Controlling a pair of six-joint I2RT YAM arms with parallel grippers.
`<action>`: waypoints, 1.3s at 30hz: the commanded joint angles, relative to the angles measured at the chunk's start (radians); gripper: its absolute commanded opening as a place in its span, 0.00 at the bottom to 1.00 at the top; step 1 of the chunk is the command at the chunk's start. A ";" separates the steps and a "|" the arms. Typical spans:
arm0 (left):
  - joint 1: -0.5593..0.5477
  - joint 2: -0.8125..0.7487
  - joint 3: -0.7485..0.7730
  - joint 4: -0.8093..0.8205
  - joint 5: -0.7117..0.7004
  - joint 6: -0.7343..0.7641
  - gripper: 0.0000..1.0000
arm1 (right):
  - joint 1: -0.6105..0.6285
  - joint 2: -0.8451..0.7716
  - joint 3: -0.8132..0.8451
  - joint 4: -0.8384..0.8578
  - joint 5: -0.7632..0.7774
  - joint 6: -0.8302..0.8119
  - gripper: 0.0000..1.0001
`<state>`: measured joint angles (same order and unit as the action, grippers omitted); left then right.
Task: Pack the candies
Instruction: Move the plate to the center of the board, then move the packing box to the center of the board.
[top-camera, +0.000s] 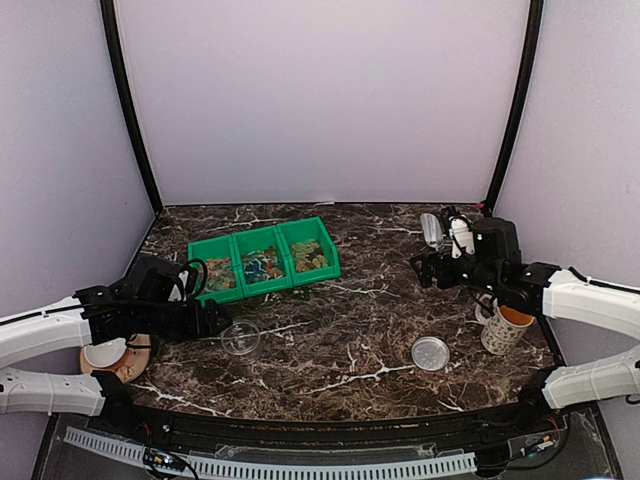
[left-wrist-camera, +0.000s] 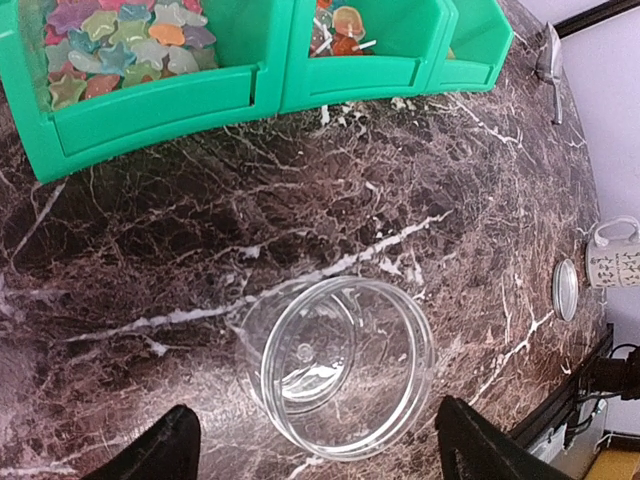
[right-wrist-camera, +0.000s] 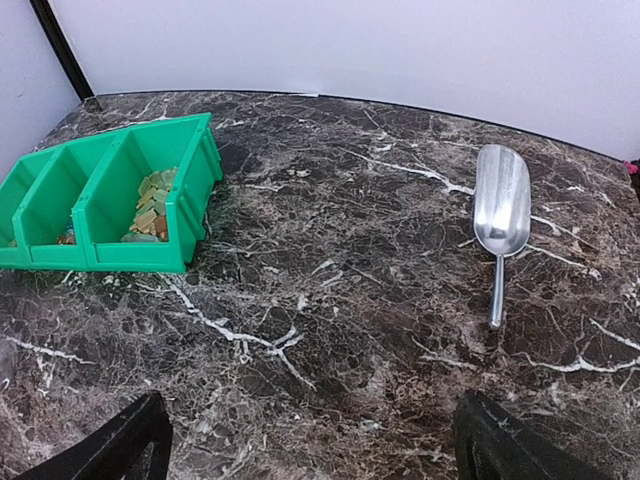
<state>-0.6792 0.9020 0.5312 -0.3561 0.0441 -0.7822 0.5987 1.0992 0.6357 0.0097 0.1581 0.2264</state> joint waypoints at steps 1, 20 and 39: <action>-0.007 0.003 -0.028 0.066 0.053 0.003 0.84 | 0.012 -0.028 0.034 0.001 0.015 0.021 0.98; -0.040 0.146 -0.002 0.108 0.179 0.045 0.70 | 0.021 -0.085 0.099 -0.174 0.062 0.053 0.98; -0.114 0.440 0.173 0.256 0.211 0.059 0.52 | 0.022 -0.128 0.084 -0.194 0.091 0.057 0.98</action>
<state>-0.7788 1.2869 0.6418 -0.1635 0.2413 -0.7425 0.6090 0.9871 0.7113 -0.1894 0.2256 0.2722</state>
